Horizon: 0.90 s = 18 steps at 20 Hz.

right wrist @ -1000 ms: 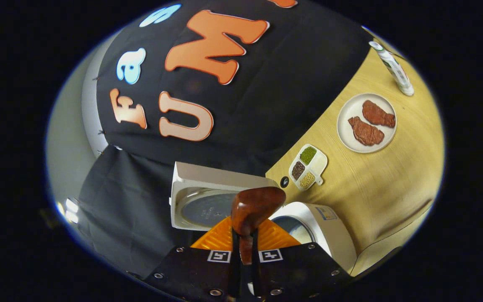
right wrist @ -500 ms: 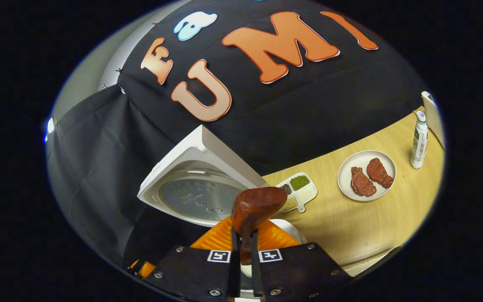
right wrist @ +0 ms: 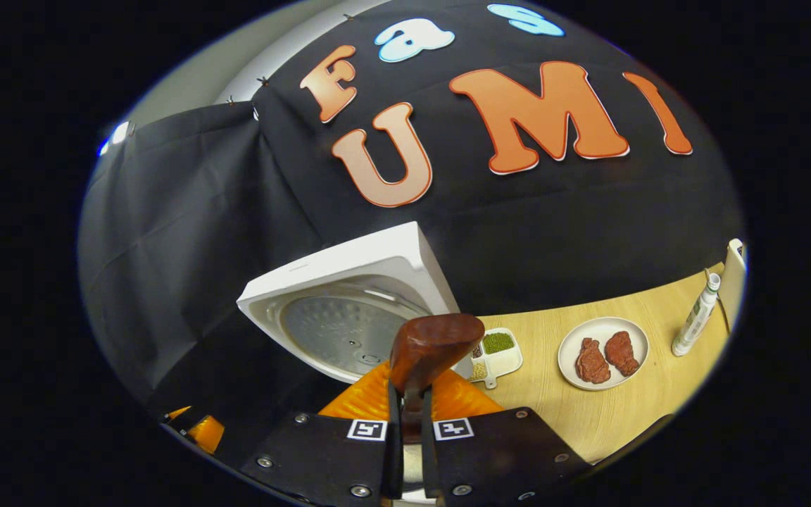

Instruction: Close the left gripper, press the button to open the rice cooker; take a wooden spoon from the chopstick holder with the right hand, scoop a spoonful of rice and pour it into the rice cooker, then put the wooden spoon back into the chopstick holder.

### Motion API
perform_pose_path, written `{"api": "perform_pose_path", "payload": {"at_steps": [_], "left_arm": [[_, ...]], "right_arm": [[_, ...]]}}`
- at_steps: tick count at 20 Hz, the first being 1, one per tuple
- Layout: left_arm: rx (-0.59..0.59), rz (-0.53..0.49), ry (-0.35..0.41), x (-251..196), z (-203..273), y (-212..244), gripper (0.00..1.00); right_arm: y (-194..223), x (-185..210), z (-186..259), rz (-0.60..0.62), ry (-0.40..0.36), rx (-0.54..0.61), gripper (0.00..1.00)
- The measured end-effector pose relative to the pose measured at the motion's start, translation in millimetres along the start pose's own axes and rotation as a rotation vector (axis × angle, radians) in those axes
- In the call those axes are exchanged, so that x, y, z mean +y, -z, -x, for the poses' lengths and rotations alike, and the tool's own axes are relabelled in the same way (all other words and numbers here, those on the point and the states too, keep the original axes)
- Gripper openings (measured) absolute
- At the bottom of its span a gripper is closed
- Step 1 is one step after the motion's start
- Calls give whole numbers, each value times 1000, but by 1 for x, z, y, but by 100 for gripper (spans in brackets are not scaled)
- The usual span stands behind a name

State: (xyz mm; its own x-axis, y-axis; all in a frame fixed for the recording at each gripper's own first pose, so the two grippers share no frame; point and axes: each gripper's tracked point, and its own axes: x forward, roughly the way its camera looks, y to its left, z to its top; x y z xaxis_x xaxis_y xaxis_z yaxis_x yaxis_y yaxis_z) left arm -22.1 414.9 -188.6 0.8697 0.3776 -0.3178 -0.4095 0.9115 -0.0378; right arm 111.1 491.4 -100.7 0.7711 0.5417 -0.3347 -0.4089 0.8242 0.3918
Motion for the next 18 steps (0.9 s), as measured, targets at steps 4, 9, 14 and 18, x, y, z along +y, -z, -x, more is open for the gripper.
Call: {"api": "perform_pose_path", "payload": {"at_steps": [4, 9, 14, 18], "left_arm": [[0, 1, -5, 2, 2, 1, 89], [-4, 1, -4, 1, 3, 0, 89], [-6, -3, -5, 2, 7, 3, 93], [3, 26, -7, 5, 9, 5, 92]], "right_arm": [[-6, 12, 4, 95, -13, -20, 10], [6, 29, 8, 217, -44, -8, 10], [8, 45, 12, 333, -68, -34, 10], [3, 62, 21, 451, -74, -86, 10]]}}
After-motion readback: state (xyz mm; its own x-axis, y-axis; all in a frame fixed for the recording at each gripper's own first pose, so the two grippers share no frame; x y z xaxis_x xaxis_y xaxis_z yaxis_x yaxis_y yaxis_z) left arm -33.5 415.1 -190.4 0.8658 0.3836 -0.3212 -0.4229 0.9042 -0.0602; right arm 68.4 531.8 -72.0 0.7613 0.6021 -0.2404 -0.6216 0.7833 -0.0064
